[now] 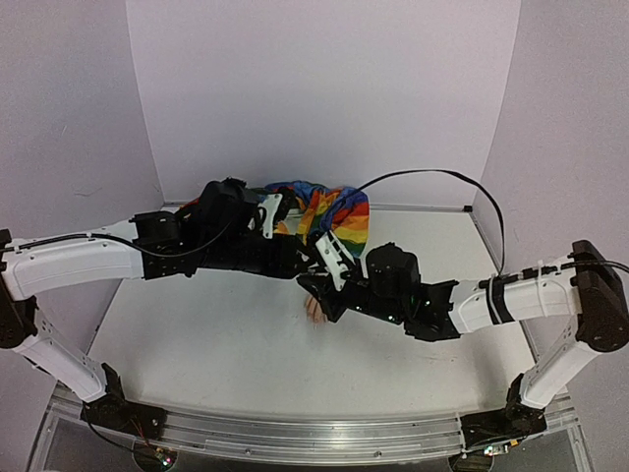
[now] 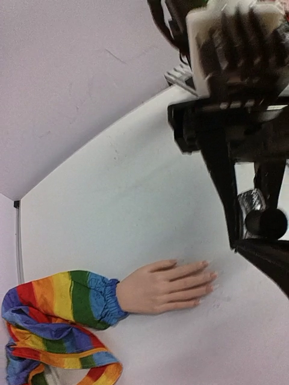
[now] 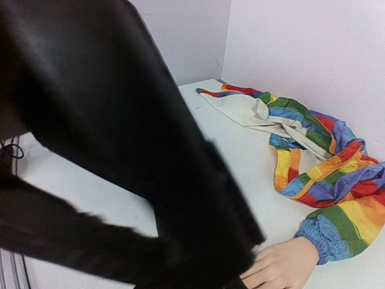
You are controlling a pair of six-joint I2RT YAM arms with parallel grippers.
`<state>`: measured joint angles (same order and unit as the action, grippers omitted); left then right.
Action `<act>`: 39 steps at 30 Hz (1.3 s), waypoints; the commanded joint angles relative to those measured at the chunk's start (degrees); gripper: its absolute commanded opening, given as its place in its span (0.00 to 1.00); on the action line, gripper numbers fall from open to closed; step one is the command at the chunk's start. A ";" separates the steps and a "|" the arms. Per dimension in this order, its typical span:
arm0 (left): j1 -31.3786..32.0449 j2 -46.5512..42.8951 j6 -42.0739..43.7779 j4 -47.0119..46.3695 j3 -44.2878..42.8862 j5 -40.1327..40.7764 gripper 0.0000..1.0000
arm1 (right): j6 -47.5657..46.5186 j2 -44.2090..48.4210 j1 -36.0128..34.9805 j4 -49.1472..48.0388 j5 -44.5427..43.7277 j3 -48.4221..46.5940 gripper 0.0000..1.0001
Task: Paint the nails
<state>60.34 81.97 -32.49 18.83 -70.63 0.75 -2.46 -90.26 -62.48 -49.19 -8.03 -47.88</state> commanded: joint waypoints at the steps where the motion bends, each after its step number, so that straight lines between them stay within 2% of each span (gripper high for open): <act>1: -0.26 -8.24 2.96 -6.96 3.31 -6.46 0.56 | 7.67 4.73 5.98 -1.16 22.69 -1.16 0.00; 4: -1.67 -11.59 3.99 -9.56 6.66 -11.29 0.73 | 12.92 5.31 9.39 -1.42 39.88 -1.65 0.00; 6: -2.26 -13.53 3.74 -11.81 9.02 -12.98 0.77 | 15.52 5.00 10.12 -1.59 46.84 -2.73 0.00; 10: -3.38 -15.52 2.97 -17.37 12.13 -19.12 0.77 | 20.22 3.67 10.36 -4.16 58.18 -5.14 0.00; 13: -3.41 -14.74 2.96 -18.56 11.90 -21.07 0.70 | 22.95 2.31 10.36 -6.53 61.82 -6.66 0.00; 19: -3.36 -13.49 2.38 -21.49 11.91 -25.02 0.55 | 24.10 1.63 10.40 -9.52 61.91 -7.04 0.00; 27: -3.38 -13.08 2.78 -21.95 12.34 -24.79 0.26 | 21.74 1.07 10.36 -9.05 55.91 -6.30 0.00; 31: -3.38 -11.38 2.85 -21.74 12.46 -21.16 0.12 | 19.17 1.20 10.36 -7.94 49.82 -5.62 0.00; 33: -3.34 -10.71 3.02 -21.17 12.53 -18.74 0.02 | 17.26 1.22 10.36 -6.28 45.01 -5.58 0.00; 34: -3.33 -10.37 3.04 -20.52 12.29 -16.94 0.00 | 15.92 1.30 10.27 -4.08 40.63 -5.99 0.00; 35: -3.23 -9.94 3.05 -19.49 11.91 -14.80 0.00 | 14.44 1.39 9.80 -0.44 33.54 -6.83 0.00; 36: -2.87 -9.35 3.17 -17.44 11.19 -11.62 0.00 | 11.03 1.36 7.08 4.98 22.28 -8.41 0.00; 38: -1.42 -8.08 2.97 -11.06 8.58 -0.63 0.00 | 1.22 -1.12 0.51 12.36 -9.93 -12.51 0.00; 39: -0.96 -7.12 2.43 -7.82 6.92 3.44 0.00 | -1.67 -2.66 -1.23 13.16 -19.53 -14.05 0.00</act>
<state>56.53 72.55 -28.40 2.39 -58.54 -9.50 11.51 -89.49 -55.99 -43.68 21.17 -54.00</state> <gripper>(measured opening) 0.145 0.160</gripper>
